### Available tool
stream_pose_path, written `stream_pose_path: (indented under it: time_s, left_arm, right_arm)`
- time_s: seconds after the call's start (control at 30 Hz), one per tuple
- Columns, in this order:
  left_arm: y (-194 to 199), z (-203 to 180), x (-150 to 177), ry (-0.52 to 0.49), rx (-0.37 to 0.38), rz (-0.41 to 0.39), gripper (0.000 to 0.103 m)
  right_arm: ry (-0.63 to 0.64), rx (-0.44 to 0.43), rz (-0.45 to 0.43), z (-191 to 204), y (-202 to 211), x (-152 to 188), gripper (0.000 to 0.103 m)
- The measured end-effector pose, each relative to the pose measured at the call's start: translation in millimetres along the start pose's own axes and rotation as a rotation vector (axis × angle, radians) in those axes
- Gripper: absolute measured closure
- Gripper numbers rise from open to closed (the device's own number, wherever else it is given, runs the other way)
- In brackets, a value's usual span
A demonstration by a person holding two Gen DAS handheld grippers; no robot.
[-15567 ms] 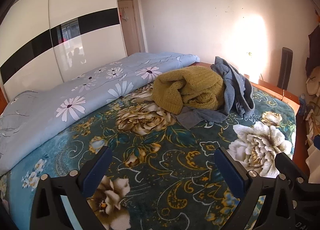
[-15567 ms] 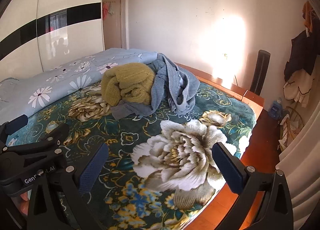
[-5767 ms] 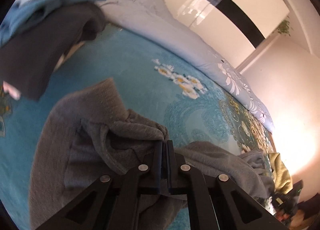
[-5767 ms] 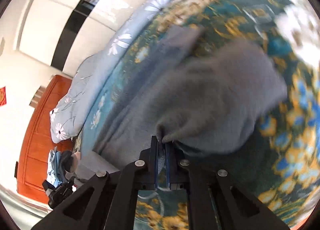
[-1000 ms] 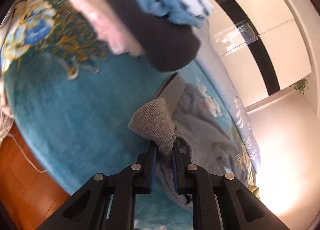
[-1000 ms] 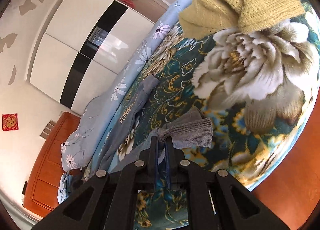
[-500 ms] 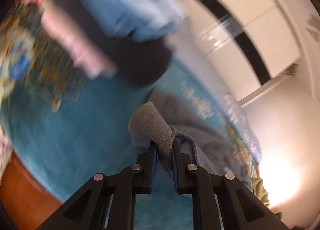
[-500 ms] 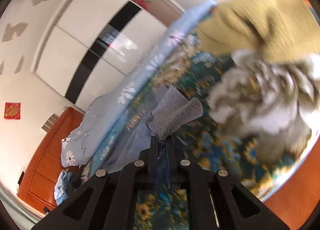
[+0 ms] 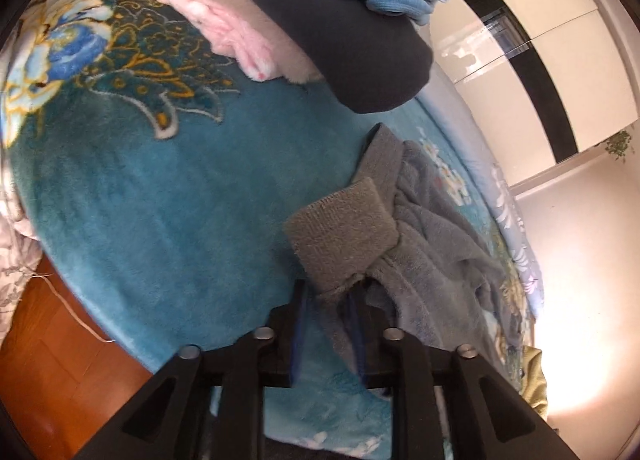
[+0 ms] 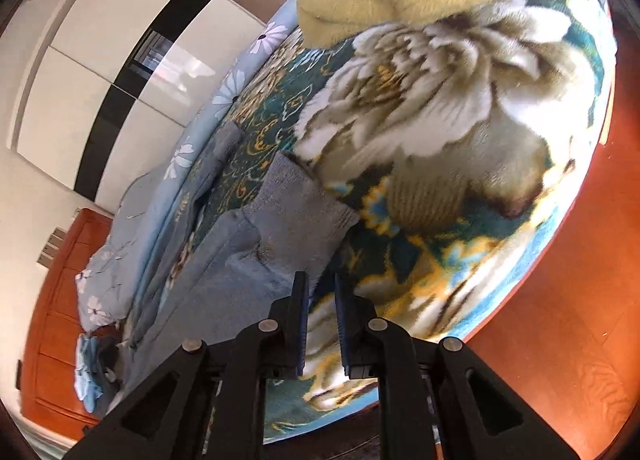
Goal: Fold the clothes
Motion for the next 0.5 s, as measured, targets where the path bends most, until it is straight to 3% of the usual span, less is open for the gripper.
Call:
stream_pose_path:
  time_s: [0.1, 0.2, 0.27, 0.3, 0.4, 0.5]
  left_arm:
    - [13, -4, -1, -0.071, -0.070, -0.029, 0.062]
    - [32, -15, -6, -0.133, -0.226, -0.117, 0.058]
    - [48, -18, -7, -0.145, -0.250, -0.157, 0.050]
    - [54, -18, -7, -0.141, -0.239, -0.162, 0.049]
    - [69, -20, -1, -0.145, -0.242, -0.170, 0.048]
    - [58, -31, -1, -0.156, -0.272, -0.167, 0.048]
  right_arm:
    - [0.077, 0.076, -0.024, 7, 12, -7, 0.089]
    - [0.260, 0.121, 0.007, 40, 1, -20, 0.086]
    - [0.401, 0.108, 0.066, 67, -18, -22, 0.071]
    - [0.472, 0.097, 0.098, 80, -28, -22, 0.069]
    - [0.686, 0.110, 0.186, 109, -59, -17, 0.067]
    - [0.878, 0.133, 0.251, 126, -79, -9, 0.067]
Point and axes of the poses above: each gripper's, at about its wrist camera, not at the fingertips, and y roughly against the way its jaws point, z to its left, x to its underside, the point moved 2 cm from there along -y, roughly the way its jaws point, and after that the axes turned 3 degrees about z, right-handed, at the moved point
